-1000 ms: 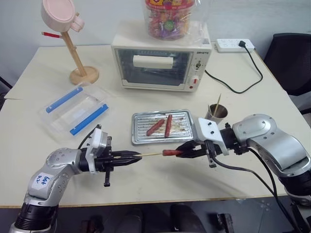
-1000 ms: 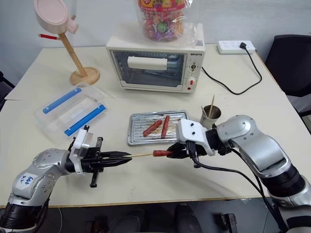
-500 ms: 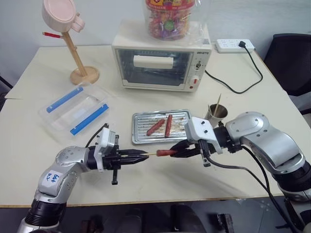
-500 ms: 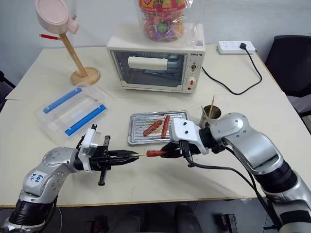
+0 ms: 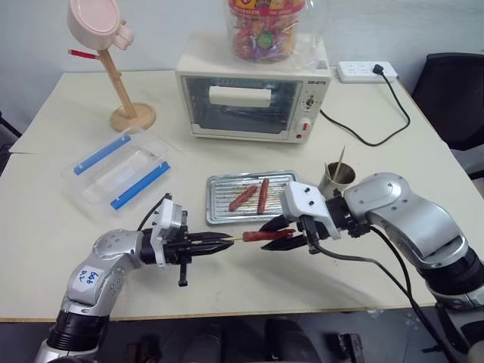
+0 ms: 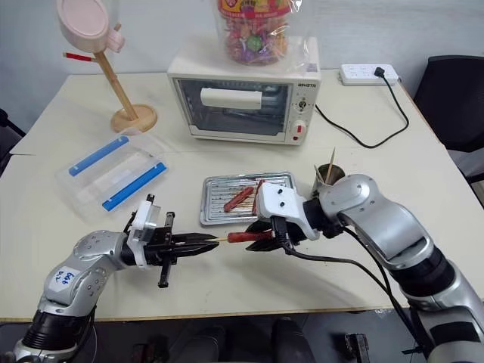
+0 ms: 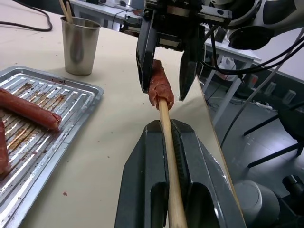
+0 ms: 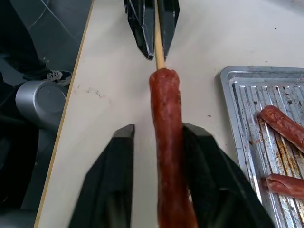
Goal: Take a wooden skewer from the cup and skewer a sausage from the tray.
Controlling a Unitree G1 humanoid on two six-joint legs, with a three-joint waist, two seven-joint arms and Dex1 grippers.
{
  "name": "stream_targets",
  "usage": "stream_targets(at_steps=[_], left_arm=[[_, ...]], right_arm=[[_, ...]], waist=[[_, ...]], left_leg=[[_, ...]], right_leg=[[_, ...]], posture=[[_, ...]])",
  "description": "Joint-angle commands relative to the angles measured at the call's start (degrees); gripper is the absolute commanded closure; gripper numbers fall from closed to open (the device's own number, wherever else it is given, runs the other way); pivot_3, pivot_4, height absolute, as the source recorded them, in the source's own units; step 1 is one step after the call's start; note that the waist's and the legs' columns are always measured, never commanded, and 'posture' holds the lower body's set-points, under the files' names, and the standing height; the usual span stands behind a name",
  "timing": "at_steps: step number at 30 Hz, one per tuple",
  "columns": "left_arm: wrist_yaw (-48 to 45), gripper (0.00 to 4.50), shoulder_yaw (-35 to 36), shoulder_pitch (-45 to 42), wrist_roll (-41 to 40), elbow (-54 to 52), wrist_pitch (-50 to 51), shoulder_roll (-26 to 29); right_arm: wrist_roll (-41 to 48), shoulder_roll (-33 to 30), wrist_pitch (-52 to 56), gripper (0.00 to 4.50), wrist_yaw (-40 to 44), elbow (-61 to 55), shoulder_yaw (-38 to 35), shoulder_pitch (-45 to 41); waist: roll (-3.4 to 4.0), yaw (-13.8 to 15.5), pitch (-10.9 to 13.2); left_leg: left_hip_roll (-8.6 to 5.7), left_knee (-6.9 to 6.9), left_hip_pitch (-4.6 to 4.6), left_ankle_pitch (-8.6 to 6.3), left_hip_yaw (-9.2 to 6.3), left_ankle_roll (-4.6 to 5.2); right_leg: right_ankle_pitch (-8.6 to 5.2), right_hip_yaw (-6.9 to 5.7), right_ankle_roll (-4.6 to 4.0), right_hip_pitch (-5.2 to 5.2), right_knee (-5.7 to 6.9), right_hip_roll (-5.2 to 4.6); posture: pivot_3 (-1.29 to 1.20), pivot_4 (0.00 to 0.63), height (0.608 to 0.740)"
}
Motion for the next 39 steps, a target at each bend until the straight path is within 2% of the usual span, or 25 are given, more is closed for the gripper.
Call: stream_targets(at_steps=[1,4,7,8,13,18,25,28,32,36,38,39], left_arm=[[-0.5,4.50,3.5,1.8,-2.3,-2.1,-1.3,0.8],[1.3,4.50,7.0,3.5,-4.1,-3.2,-1.0,0.6],[5.0,4.50,12.0,5.4,-6.7,-4.8,-0.1,0.2],[5.7,4.50,13.5,6.2,-7.0,-5.2,0.2,0.6],[10.5,4.50,25.9,5.0,-10.7,0.6,2.1,4.1],[10.0,4.50,30.0,1.3,-12.6,7.0,3.8,7.4],[5.1,4.50,28.0,-8.9,-7.5,27.3,0.2,11.3],[2.5,4.50,26.2,-14.1,-4.9,35.9,-1.7,12.6],[-0.1,4.50,22.6,-23.3,1.7,52.6,-7.9,14.2],[-1.6,4.50,22.3,-26.6,3.8,59.4,-10.7,14.7],[-2.3,3.93,22.1,-27.7,4.8,61.5,-11.4,15.0],[-2.5,3.82,22.1,-28.1,5.3,62.4,-11.7,15.4]], right_arm=[[2.7,-1.3,-3.5,1.69,0.7,-2.3,-6.2,1.3],[5.6,0.1,-8.1,1.11,0.2,-2.1,-12.9,4.4],[12.9,3.4,-11.5,0.16,0.4,-2.4,-21.8,9.7],[14.0,3.8,-11.8,0.06,-0.2,-3.2,-23.6,11.8],[18.6,8.9,-13.3,0.03,-8.6,-6.3,-30.7,18.5],[14.3,11.6,-21.2,0.03,-11.6,-9.9,-31.7,26.8],[10.9,12.0,-28.7,0.03,-12.3,-10.7,-31.8,34.7],[11.5,12.4,-30.3,0.03,-13.3,-11.2,-31.9,35.0],[14.4,14.0,-29.4,0.03,-17.5,-12.7,-31.1,33.8],[13.9,14.7,-30.1,0.03,-18.8,-13.1,-28.8,32.6],[13.8,15.0,-30.4,0.00,-19.5,-12.5,-28.0,31.7],[13.7,14.9,-30.5,0.00,-19.5,-12.1,-27.7,31.4]], waist=[[0.00,0.0,0.0],[0.00,0.0,0.0],[-0.01,0.1,0.0],[-0.01,0.1,0.0],[-0.02,0.2,0.0],[-0.01,0.2,0.0],[-0.03,0.5,0.0],[-0.03,0.4,0.0],[-0.04,0.1,0.0],[-0.06,-0.3,0.0],[-0.06,-0.4,0.0],[-0.06,-0.4,0.0]], left_leg=[[0.00,0.00,0.00,0.00,0.00,0.00],[0.01,-0.01,0.00,-0.01,0.00,0.00],[0.01,-0.01,0.00,-0.02,0.00,0.01],[0.01,-0.02,-0.01,-0.02,0.00,0.01],[0.02,0.06,0.01,-0.03,-0.01,0.02],[0.01,0.09,0.03,-0.04,-0.01,0.00],[-0.04,0.15,0.04,-0.04,0.00,0.02],[-0.04,0.15,0.05,-0.04,-0.01,0.01],[-0.04,0.18,0.05,-0.04,-0.03,0.01],[-0.09,0.16,0.06,-0.06,-0.04,0.01],[-0.13,0.15,0.06,-0.07,-0.07,0.02],[-0.15,0.15,0.05,-0.08,-0.07,0.03]], right_leg=[[0.00,0.00,0.00,0.00,0.00,0.00],[0.00,-0.01,0.00,0.01,0.00,0.00],[0.00,0.00,0.00,0.02,-0.01,0.00],[0.00,-0.01,0.00,0.02,-0.02,0.00],[0.00,-0.02,0.00,0.04,0.05,0.01],[0.00,-0.03,-0.01,0.05,0.13,0.01],[0.00,-0.05,-0.01,0.06,0.16,-0.02],[0.00,-0.11,-0.01,0.05,0.17,-0.02],[0.00,-0.39,-0.01,0.03,0.21,-0.08],[0.00,-0.63,-0.02,-0.05,0.30,-0.21],[0.01,-0.64,-0.02,-0.10,0.41,-0.21],[0.01,-0.65,-0.02,-0.11,0.41,-0.21]], posture=[[0.00,0.150,0.740],[0.00,0.150,0.740],[0.00,0.150,0.740],[0.00,0.150,0.740],[0.00,0.150,0.740],[0.00,0.150,0.740],[0.00,0.150,0.740],[0.00,0.150,0.740],[0.00,0.150,0.740],[0.00,0.150,0.740],[0.00,0.150,0.740],[0.00,0.150,0.740]])
